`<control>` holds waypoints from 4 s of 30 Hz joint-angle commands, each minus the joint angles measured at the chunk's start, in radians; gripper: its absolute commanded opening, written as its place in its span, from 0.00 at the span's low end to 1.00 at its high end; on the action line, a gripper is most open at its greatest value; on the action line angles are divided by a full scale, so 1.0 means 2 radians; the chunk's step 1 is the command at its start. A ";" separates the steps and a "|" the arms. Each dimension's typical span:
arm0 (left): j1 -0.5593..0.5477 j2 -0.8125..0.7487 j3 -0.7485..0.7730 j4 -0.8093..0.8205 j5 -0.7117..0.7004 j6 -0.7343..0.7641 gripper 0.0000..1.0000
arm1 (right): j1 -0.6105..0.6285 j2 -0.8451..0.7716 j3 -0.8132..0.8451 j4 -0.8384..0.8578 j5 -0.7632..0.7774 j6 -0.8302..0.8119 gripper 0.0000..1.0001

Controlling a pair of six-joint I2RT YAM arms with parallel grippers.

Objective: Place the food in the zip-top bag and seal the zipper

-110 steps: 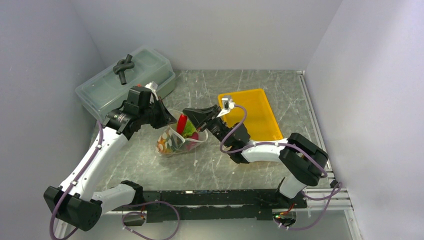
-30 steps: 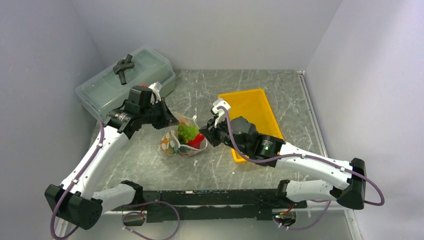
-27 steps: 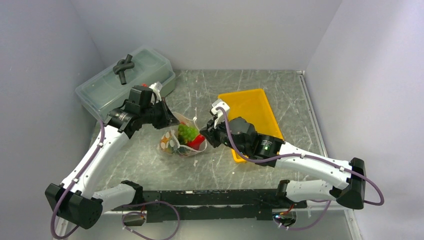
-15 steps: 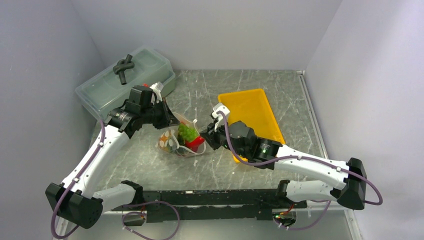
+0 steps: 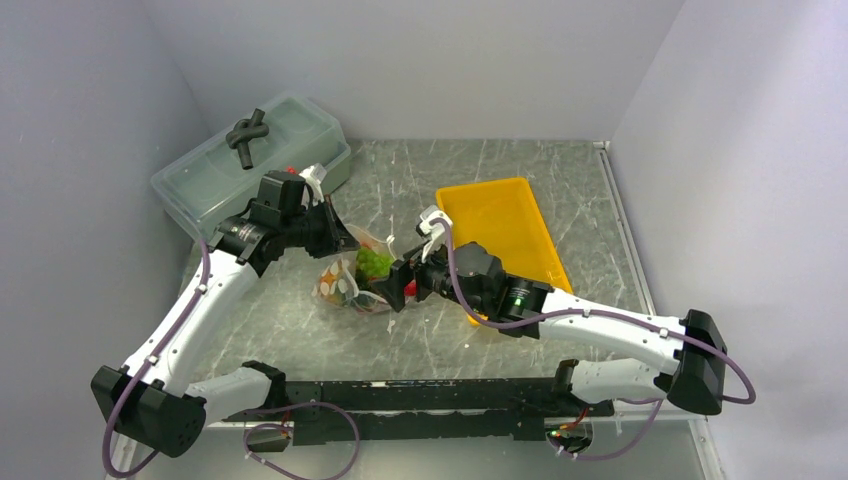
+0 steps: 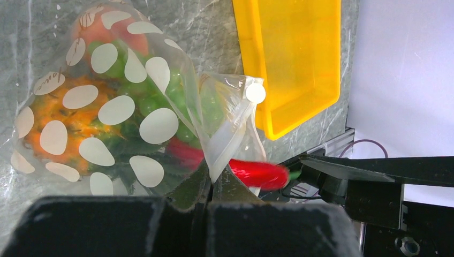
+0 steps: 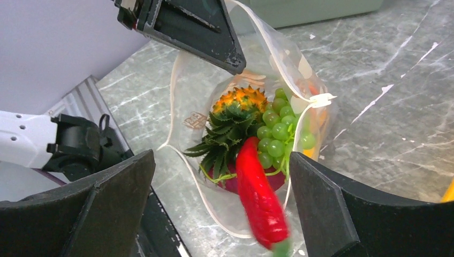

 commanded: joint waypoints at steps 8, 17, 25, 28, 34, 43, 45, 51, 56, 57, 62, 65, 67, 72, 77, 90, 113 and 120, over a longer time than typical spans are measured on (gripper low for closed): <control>0.002 -0.006 0.003 0.025 0.012 0.011 0.00 | 0.001 -0.017 0.059 -0.090 0.002 -0.053 1.00; 0.002 -0.002 0.006 0.024 0.013 0.017 0.00 | 0.001 -0.025 0.081 -0.177 -0.053 -0.061 0.82; 0.002 0.004 0.006 0.028 0.018 0.018 0.00 | 0.000 0.014 0.099 -0.189 -0.058 -0.036 0.65; 0.002 0.003 0.007 0.028 0.020 0.017 0.00 | -0.001 0.032 0.111 -0.185 -0.060 -0.032 0.61; 0.002 0.003 0.007 0.025 0.021 0.018 0.00 | -0.012 0.084 0.151 -0.194 -0.058 -0.019 0.54; 0.002 -0.001 0.004 0.021 0.019 0.020 0.00 | -0.022 0.121 0.152 -0.212 -0.059 -0.010 0.47; 0.002 -0.001 0.004 0.023 0.020 0.020 0.00 | -0.022 0.120 0.144 -0.216 -0.055 -0.009 0.49; 0.002 0.003 0.001 0.027 0.022 0.019 0.00 | -0.022 0.106 0.123 -0.224 -0.072 -0.009 0.56; 0.002 0.004 -0.002 0.030 0.023 0.017 0.00 | -0.022 0.108 0.118 -0.239 -0.087 -0.010 0.55; 0.002 0.003 -0.002 0.031 0.023 0.016 0.00 | -0.022 0.109 0.117 -0.240 -0.090 -0.010 0.53; 0.002 0.003 0.001 0.028 0.021 0.017 0.00 | -0.022 0.112 0.119 -0.241 -0.100 -0.011 0.35; 0.002 0.004 0.001 0.028 0.021 0.018 0.00 | -0.022 0.110 0.125 -0.241 -0.101 -0.013 0.21; 0.002 0.005 0.000 0.028 0.022 0.018 0.00 | -0.022 0.107 0.132 -0.243 -0.098 -0.015 0.14; 0.002 0.005 -0.002 0.030 0.025 0.019 0.00 | -0.022 0.103 0.158 -0.256 -0.083 -0.023 0.03; 0.002 0.005 0.001 0.028 0.026 0.022 0.00 | -0.022 0.098 0.179 -0.262 -0.060 -0.030 0.00; 0.002 0.007 0.004 0.028 0.035 0.022 0.00 | -0.024 0.164 0.226 -0.242 -0.031 -0.038 0.00; 0.002 0.005 0.008 0.029 0.049 0.016 0.00 | -0.045 0.278 0.213 -0.149 -0.022 0.035 0.04; 0.002 0.003 0.008 0.025 0.041 0.018 0.00 | -0.044 0.235 0.189 -0.137 -0.016 0.034 0.41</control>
